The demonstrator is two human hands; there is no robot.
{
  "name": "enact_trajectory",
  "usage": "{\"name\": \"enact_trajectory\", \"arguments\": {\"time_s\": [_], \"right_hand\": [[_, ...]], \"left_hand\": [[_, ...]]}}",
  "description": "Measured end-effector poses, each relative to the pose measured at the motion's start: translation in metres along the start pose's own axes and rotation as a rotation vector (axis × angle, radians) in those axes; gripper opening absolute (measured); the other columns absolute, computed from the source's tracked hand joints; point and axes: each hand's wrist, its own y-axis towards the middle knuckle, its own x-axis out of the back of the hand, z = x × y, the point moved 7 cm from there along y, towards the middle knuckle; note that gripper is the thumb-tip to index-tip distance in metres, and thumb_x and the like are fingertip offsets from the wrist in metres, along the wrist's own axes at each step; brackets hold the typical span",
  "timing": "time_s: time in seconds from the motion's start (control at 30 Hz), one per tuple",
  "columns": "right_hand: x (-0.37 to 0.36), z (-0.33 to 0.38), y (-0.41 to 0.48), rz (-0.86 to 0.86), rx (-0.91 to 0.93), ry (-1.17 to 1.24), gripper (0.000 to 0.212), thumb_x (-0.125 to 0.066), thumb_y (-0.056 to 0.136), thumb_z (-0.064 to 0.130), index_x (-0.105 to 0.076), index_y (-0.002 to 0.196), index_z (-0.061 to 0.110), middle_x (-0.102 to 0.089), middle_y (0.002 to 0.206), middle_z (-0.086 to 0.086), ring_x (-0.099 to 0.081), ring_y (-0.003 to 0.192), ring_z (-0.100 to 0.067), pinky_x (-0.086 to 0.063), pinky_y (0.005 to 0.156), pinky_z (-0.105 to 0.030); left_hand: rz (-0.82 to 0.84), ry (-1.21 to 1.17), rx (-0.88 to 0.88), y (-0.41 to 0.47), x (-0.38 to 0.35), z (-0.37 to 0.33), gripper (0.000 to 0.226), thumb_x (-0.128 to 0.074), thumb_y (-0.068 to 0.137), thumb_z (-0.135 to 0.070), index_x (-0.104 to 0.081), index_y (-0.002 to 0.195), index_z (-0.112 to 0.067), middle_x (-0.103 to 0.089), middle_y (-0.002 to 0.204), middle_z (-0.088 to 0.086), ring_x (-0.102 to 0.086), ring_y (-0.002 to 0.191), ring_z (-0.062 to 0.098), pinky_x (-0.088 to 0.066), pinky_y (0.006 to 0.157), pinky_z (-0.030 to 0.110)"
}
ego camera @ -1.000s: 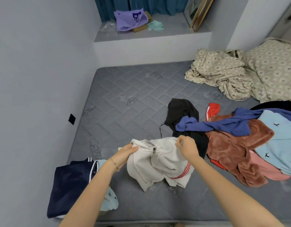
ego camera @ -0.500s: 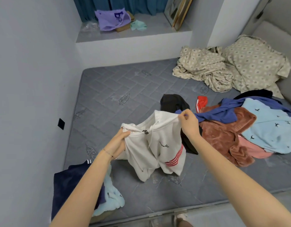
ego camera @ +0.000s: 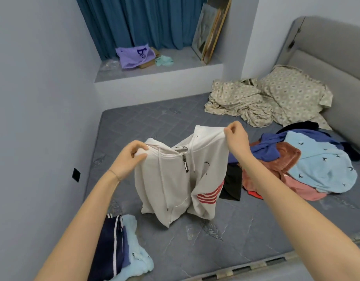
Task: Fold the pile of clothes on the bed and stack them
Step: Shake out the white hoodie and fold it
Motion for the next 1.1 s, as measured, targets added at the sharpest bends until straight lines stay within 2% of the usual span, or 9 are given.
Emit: {"name": "enact_trajectory", "arguments": {"time_s": [0.1, 0.23, 0.37, 0.53, 0.63, 0.73, 0.87, 1.0, 1.1], "right_hand": [[0.018, 0.002, -0.006, 0.065, -0.004, 0.051, 0.022, -0.04, 0.099, 0.014, -0.036, 0.077, 0.015, -0.041, 0.073, 0.004, -0.038, 0.064, -0.009, -0.03, 0.056, -0.026], [0.049, 0.0, -0.02, 0.173, 0.037, 0.043, 0.024, -0.039, 0.1, 0.016, -0.035, 0.076, 0.018, -0.039, 0.075, 0.005, -0.037, 0.065, -0.007, -0.031, 0.057, -0.02], [0.085, -0.005, -0.039, 0.244, 0.077, -0.004, 0.014, -0.044, 0.098, 0.019, -0.044, 0.087, 0.01, -0.044, 0.076, 0.005, -0.04, 0.067, -0.008, -0.034, 0.058, -0.019], [0.131, 0.004, -0.057, 0.269, 0.132, -0.088, 0.031, -0.072, 0.081, 0.036, -0.053, 0.078, 0.012, -0.053, 0.075, 0.004, -0.047, 0.066, -0.008, -0.034, 0.057, -0.024], [0.159, 0.016, -0.062, 0.263, 0.173, -0.167, 0.028, -0.079, 0.073, 0.03, -0.058, 0.075, 0.011, -0.055, 0.07, 0.001, -0.046, 0.061, -0.009, -0.031, 0.047, -0.016], [0.189, 0.044, -0.064, 0.17, 0.267, -0.005, 0.027, -0.077, 0.074, 0.025, -0.056, 0.061, 0.013, -0.049, 0.058, 0.005, -0.041, 0.054, -0.006, -0.028, 0.045, -0.014], [0.212, 0.084, -0.058, 0.025, 0.418, 0.225, 0.026, -0.074, 0.076, 0.019, -0.058, 0.067, 0.001, -0.051, 0.061, 0.002, -0.043, 0.057, -0.005, -0.033, 0.052, -0.019], [0.188, 0.094, -0.035, 0.011, 0.481, 0.219, 0.02, -0.072, 0.077, 0.018, -0.057, 0.066, 0.011, -0.051, 0.06, 0.008, -0.041, 0.056, -0.003, -0.033, 0.053, -0.019], [0.134, 0.063, -0.007, 0.078, 0.403, 0.142, 0.019, -0.071, 0.078, 0.017, -0.058, 0.065, 0.019, -0.053, 0.06, 0.011, -0.042, 0.054, 0.002, -0.033, 0.054, -0.018]], "left_hand": [[-0.12, 0.187, 0.134, -0.002, -0.008, -0.002, 0.025, -0.071, 0.082, -0.012, -0.048, 0.09, -0.018, -0.05, 0.079, -0.001, -0.046, 0.069, 0.012, -0.036, 0.06, 0.023], [-0.065, 0.472, 0.258, -0.015, -0.038, -0.014, 0.04, -0.069, 0.084, -0.028, -0.038, 0.062, -0.015, -0.036, 0.062, 0.0, -0.031, 0.056, 0.014, -0.02, 0.051, 0.029], [-0.116, 0.195, 0.168, -0.033, -0.07, -0.057, 0.043, -0.068, 0.071, -0.043, -0.055, 0.068, -0.002, -0.044, 0.068, 0.001, -0.037, 0.064, 0.012, -0.026, 0.058, 0.03], [-0.359, -0.008, 0.077, -0.055, -0.094, -0.12, 0.026, -0.072, 0.079, -0.025, -0.056, 0.066, -0.01, -0.044, 0.062, -0.008, -0.038, 0.054, 0.0, -0.03, 0.052, 0.016], [-0.425, -0.037, -0.004, -0.069, -0.096, -0.152, 0.024, -0.071, 0.081, -0.022, -0.058, 0.07, -0.006, -0.048, 0.066, -0.007, -0.042, 0.059, 0.001, -0.033, 0.056, 0.017], [-0.474, -0.091, -0.097, -0.082, -0.086, -0.182, 0.021, -0.072, 0.082, -0.021, -0.06, 0.068, -0.009, -0.052, 0.063, -0.013, -0.045, 0.062, -0.001, -0.036, 0.058, 0.013], [-0.523, -0.155, -0.196, -0.086, -0.065, -0.215, 0.026, -0.073, 0.082, -0.02, -0.06, 0.06, -0.022, -0.052, 0.056, -0.017, -0.044, 0.059, -0.003, -0.035, 0.055, 0.011], [-0.551, -0.117, -0.186, -0.062, -0.044, -0.201, 0.023, -0.075, 0.08, -0.023, -0.061, 0.062, -0.022, -0.053, 0.061, -0.013, -0.045, 0.058, -0.004, -0.037, 0.055, 0.012], [-0.514, -0.038, -0.044, -0.03, -0.044, -0.138, 0.019, -0.076, 0.078, -0.027, -0.064, 0.065, -0.018, -0.057, 0.064, -0.01, -0.048, 0.06, -0.002, -0.039, 0.059, 0.017]]}}
